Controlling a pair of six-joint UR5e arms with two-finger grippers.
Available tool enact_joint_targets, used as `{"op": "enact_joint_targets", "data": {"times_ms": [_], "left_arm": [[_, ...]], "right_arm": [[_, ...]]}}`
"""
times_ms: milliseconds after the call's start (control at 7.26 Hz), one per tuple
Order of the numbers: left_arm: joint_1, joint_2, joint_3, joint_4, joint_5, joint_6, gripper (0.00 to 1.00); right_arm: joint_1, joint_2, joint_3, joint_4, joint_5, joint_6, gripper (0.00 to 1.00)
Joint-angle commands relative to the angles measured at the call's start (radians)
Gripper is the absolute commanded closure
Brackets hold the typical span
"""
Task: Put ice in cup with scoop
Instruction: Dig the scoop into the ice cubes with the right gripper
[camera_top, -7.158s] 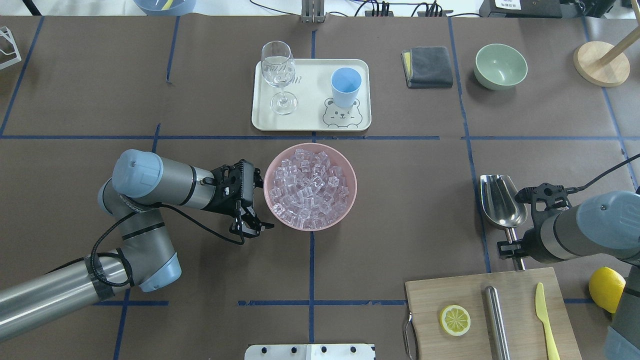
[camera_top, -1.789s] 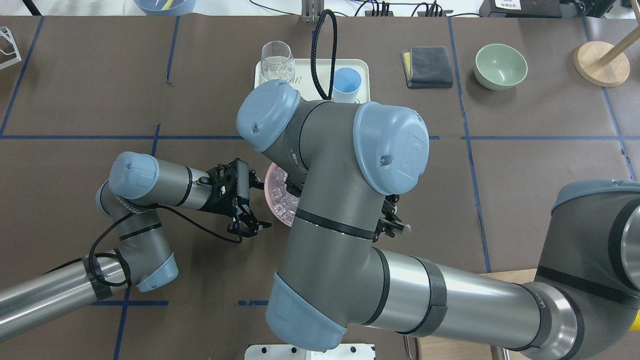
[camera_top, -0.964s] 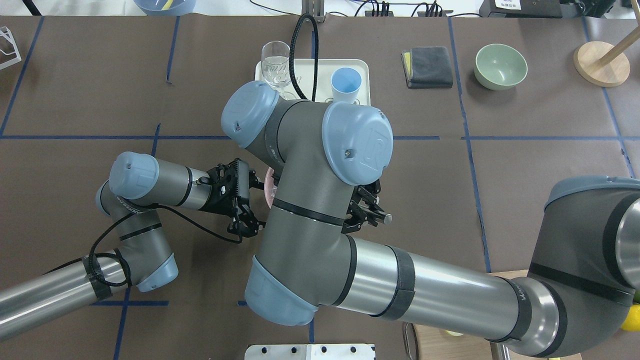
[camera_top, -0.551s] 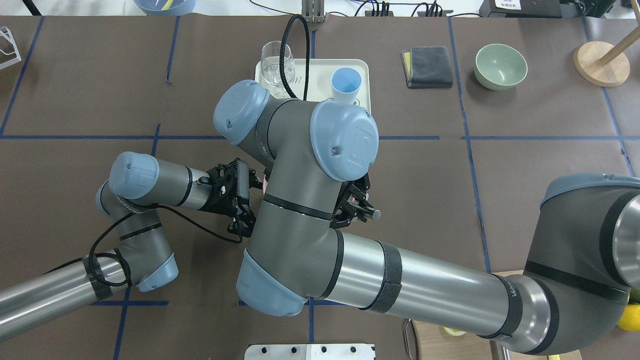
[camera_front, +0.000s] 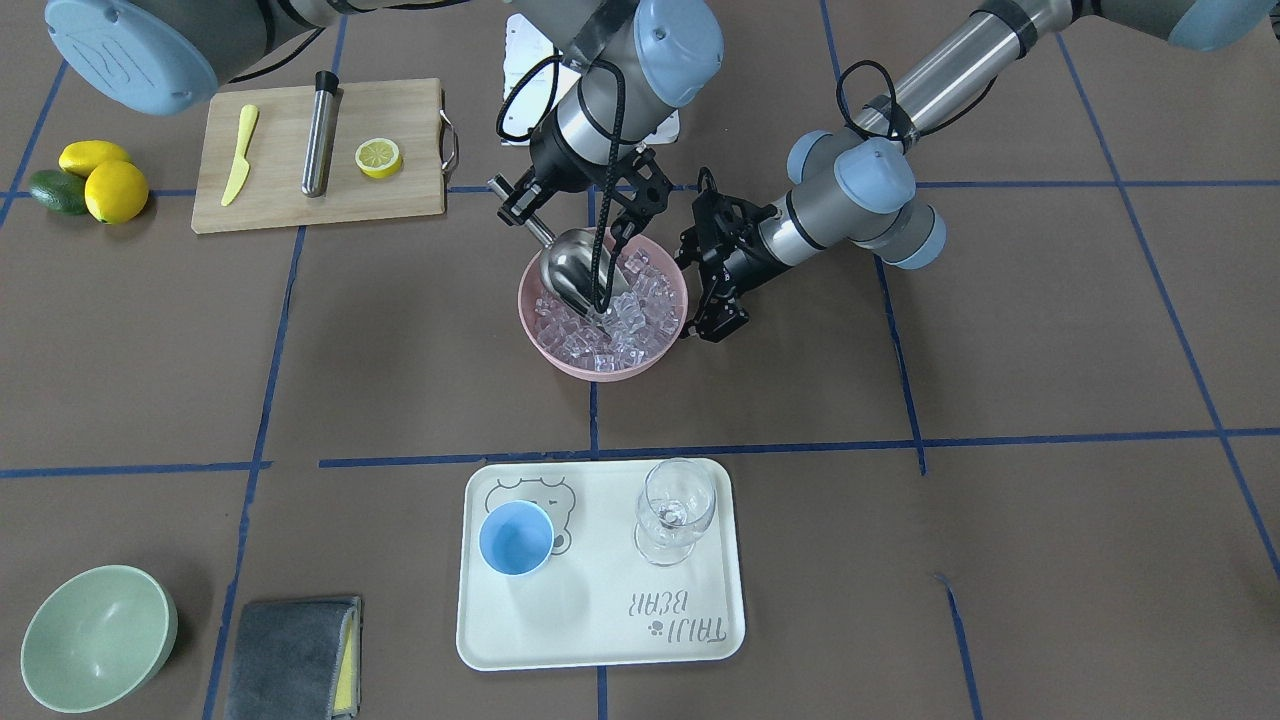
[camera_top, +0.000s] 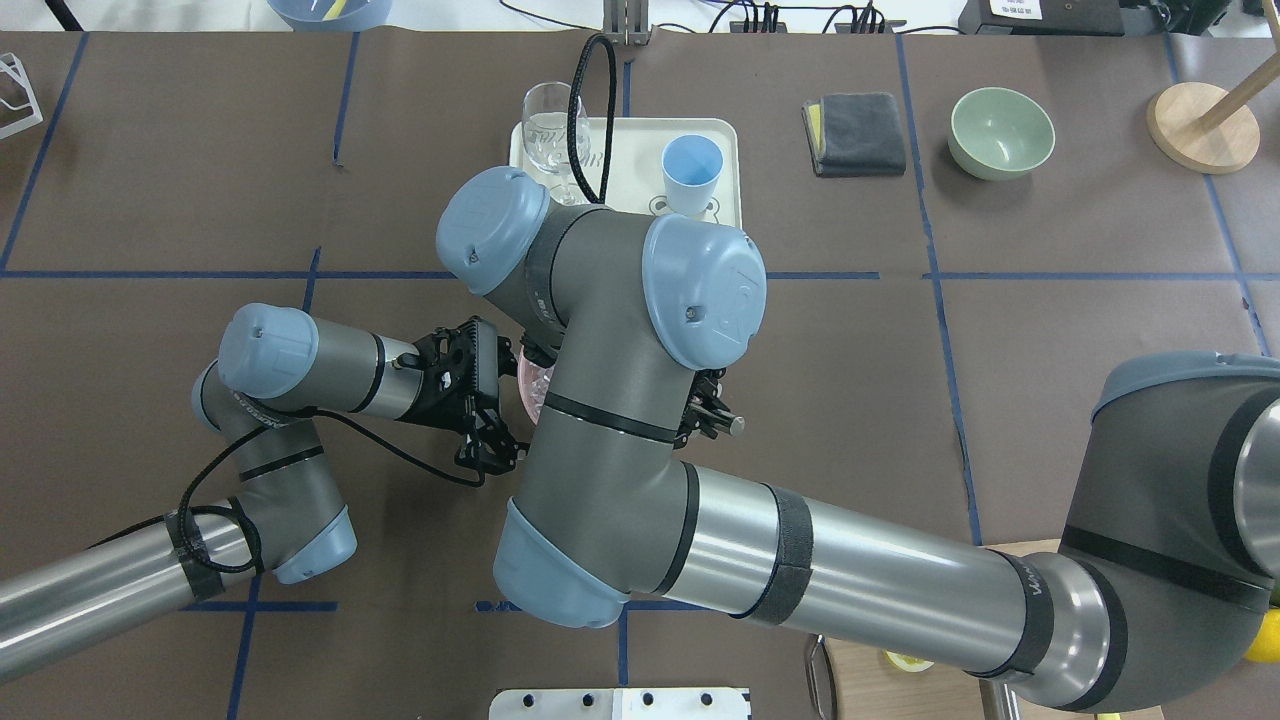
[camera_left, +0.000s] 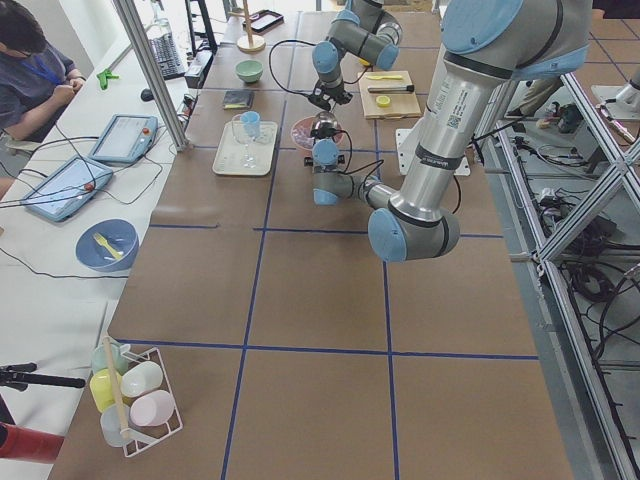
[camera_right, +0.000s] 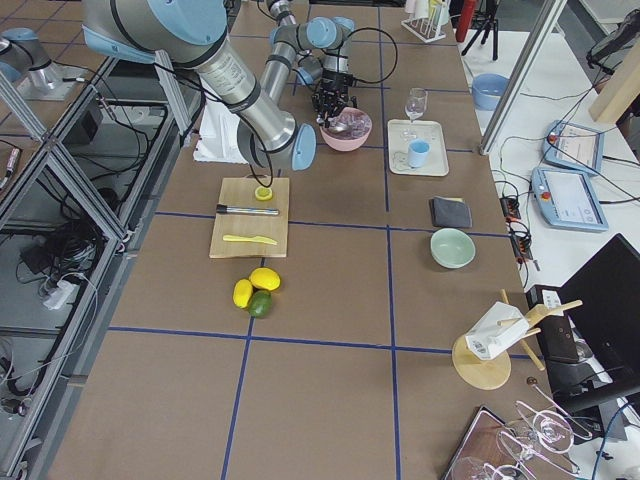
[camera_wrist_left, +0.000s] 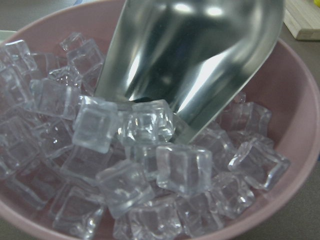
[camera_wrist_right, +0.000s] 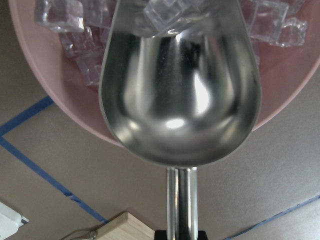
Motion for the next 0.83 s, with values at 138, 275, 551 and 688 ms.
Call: {"op": "enact_joint_targets", "data": {"times_ms": [138, 275, 551, 688], "left_arm": [[0.000, 0.000, 0.000, 0.000, 0.001, 0.000, 0.00], [0.000, 0.000, 0.000, 0.000, 0.001, 0.000, 0.00], [0.000, -0.001, 0.000, 0.000, 0.001, 0.000, 0.00], [0.000, -0.001, 0.000, 0.000, 0.005, 0.000, 0.00]], "right_arm": [[-0.001, -0.054, 0.010, 0.109, 0.002, 0.037, 1.00], [-0.001, -0.060, 0.009, 0.124, 0.002, 0.040, 1.00], [-0.001, -0.105, 0.070, 0.154, 0.002, 0.044, 1.00], [-0.001, -0.157, 0.155, 0.155, 0.002, 0.043, 1.00]]}}
